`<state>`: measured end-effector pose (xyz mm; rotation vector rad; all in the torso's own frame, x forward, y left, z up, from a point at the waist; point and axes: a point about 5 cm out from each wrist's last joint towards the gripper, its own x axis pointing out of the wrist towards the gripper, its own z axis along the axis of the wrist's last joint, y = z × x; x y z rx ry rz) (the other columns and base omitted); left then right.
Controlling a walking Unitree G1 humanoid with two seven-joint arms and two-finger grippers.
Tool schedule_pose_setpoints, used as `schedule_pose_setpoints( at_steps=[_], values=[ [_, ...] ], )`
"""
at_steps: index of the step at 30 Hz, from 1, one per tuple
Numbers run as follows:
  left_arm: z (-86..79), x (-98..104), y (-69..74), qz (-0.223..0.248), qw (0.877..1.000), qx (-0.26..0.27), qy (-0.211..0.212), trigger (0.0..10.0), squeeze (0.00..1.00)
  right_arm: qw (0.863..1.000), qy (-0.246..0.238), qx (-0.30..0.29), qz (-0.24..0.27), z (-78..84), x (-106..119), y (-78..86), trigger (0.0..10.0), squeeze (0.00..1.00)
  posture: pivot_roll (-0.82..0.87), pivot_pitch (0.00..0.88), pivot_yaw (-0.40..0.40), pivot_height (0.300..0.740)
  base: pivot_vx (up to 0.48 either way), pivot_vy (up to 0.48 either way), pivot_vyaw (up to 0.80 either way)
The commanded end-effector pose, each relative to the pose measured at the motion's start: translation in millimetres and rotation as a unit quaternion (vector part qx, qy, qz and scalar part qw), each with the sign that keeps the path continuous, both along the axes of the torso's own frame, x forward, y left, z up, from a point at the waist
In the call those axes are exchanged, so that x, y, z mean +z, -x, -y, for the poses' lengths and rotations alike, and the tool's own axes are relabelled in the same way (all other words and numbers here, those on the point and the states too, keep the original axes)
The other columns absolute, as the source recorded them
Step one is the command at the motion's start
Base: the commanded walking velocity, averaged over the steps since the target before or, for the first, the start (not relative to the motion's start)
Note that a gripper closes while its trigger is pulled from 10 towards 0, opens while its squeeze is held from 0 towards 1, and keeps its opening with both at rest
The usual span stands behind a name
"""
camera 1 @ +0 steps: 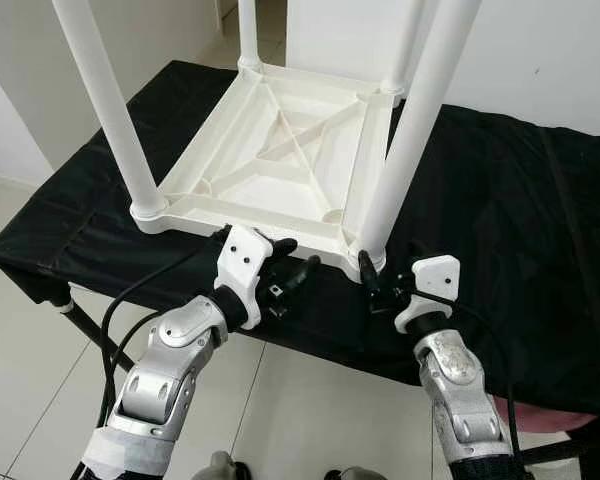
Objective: Building children table
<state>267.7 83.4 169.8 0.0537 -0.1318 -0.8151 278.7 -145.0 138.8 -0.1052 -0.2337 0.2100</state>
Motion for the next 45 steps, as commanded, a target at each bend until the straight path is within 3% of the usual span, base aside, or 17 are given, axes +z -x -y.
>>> schedule_pose_setpoints(
  at_steps=[1, 3, 9, 19, 35, 45],
  values=[
    [-4.8, -3.5, -4.2, -0.004, 0.998, 0.061, 0.003, 10.0, 0.00, 1.000, 0.004, 0.001, -0.008, -0.4, -2.4, -6.1, 10.0, 0.00, -0.07, 0.092, 0.002, 0.740, 0.000, 0.000, 0.00],
    [-2.8, -3.7, -4.9, -0.002, 0.998, 0.057, 0.004, 10.0, 0.00, 1.000, -0.002, -0.010, 0.002, -2.9, 4.6, -20.9, 10.0, 0.00, -0.07, 0.089, 0.002, 0.740, 0.000, 0.000, 0.00],
    [1.9, -4.6, -8.9, -0.002, 0.998, 0.063, 0.012, 10.0, 0.00, 0.999, -0.021, -0.037, 0.003, -5.1, 7.8, -32.9, 10.0, 0.00, -0.07, 0.078, -0.005, 0.740, 0.000, 0.000, 0.00],
    [2.4, 0.4, -11.4, 0.001, 0.997, 0.076, 0.029, 10.0, 0.00, 0.999, -0.022, -0.048, -0.007, -4.6, 1.2, -25.1, 10.0, 0.00, -0.07, 0.072, -0.002, 0.740, 0.000, 0.000, 0.00],
    [-0.7, 0.6, -16.0, 0.000, 0.997, 0.078, 0.027, 10.0, 0.00, 0.981, -0.045, -0.188, 0.010, 9.3, 11.9, -33.8, 10.0, 0.00, -0.07, 0.077, 0.020, 0.740, 0.000, 0.000, 0.00],
    [1.4, 1.0, -17.2, 0.000, 0.997, 0.076, 0.029, 10.0, 0.00, 0.979, -0.044, -0.200, 0.005, 15.1, 9.1, -32.3, 10.0, 0.00, -0.08, 0.077, 0.024, 0.740, 0.000, 0.000, 0.00]
  ],
)
